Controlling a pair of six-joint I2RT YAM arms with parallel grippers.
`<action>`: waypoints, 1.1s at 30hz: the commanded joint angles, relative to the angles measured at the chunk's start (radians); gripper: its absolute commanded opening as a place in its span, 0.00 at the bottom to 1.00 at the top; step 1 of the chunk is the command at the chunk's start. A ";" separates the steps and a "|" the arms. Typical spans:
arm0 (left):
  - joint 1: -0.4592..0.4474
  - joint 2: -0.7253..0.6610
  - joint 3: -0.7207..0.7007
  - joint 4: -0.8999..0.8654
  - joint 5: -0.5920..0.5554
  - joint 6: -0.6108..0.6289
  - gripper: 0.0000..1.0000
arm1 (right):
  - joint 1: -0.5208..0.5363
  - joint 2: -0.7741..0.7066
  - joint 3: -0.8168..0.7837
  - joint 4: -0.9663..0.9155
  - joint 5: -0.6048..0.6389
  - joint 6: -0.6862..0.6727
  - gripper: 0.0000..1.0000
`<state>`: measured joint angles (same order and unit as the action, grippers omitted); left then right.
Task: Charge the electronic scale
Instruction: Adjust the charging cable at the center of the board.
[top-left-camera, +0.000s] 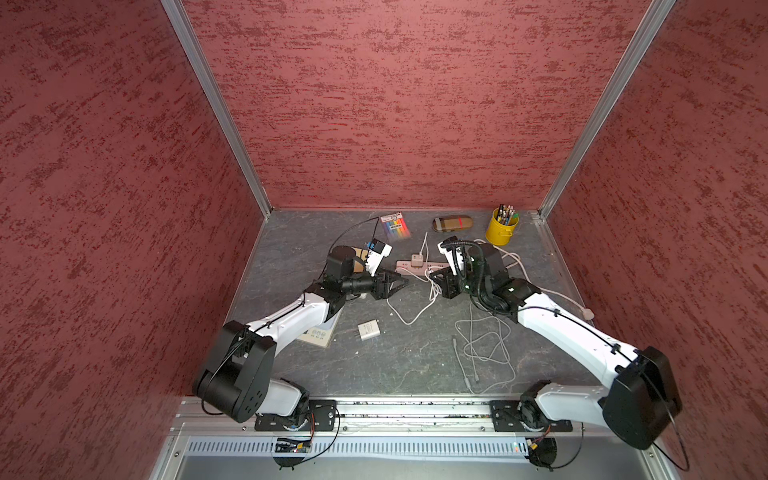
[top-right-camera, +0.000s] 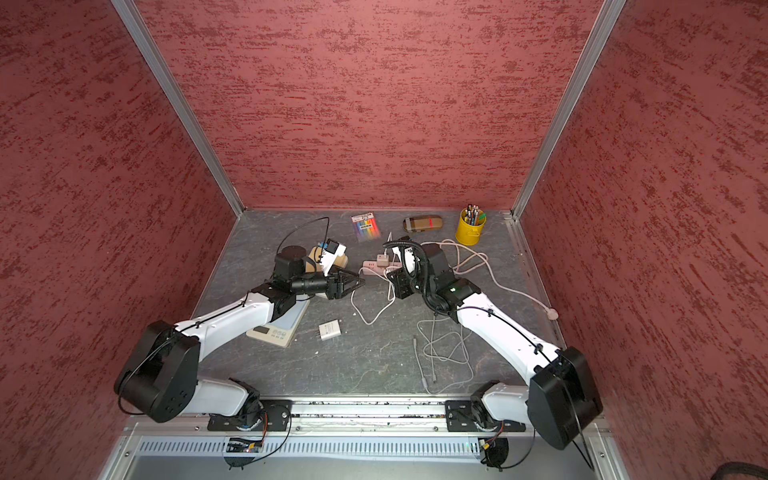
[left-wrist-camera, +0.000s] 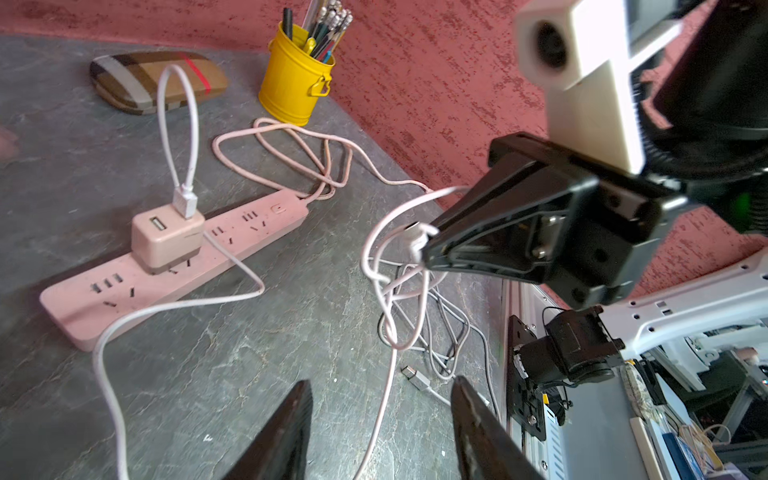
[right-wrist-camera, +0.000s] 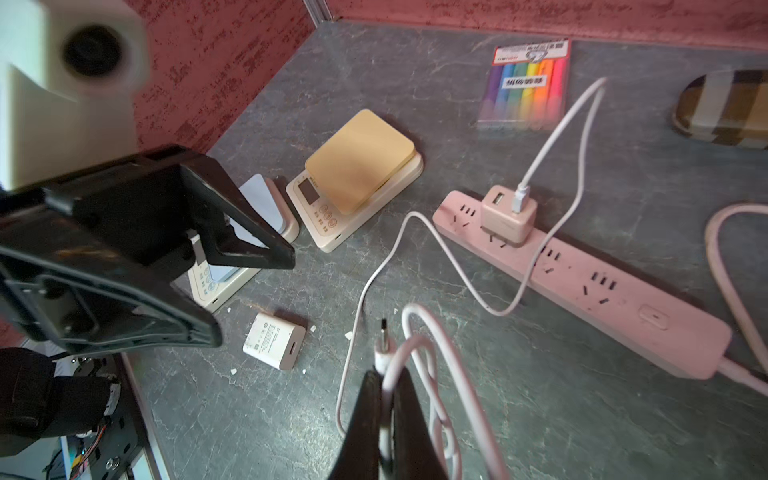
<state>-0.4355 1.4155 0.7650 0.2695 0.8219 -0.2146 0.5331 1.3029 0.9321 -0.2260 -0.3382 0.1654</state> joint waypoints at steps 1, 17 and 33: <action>-0.039 0.015 0.033 0.053 0.040 0.006 0.48 | -0.009 0.001 -0.005 0.099 -0.056 0.052 0.00; -0.157 0.190 0.148 0.042 -0.231 -0.038 0.36 | -0.010 0.030 -0.034 0.260 -0.073 0.292 0.00; -0.121 0.168 0.088 0.069 -0.263 -0.062 0.00 | -0.024 -0.015 -0.097 0.301 -0.025 0.383 0.54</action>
<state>-0.5789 1.6009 0.8780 0.3016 0.5713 -0.2508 0.5148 1.3289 0.8520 0.0643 -0.3923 0.5282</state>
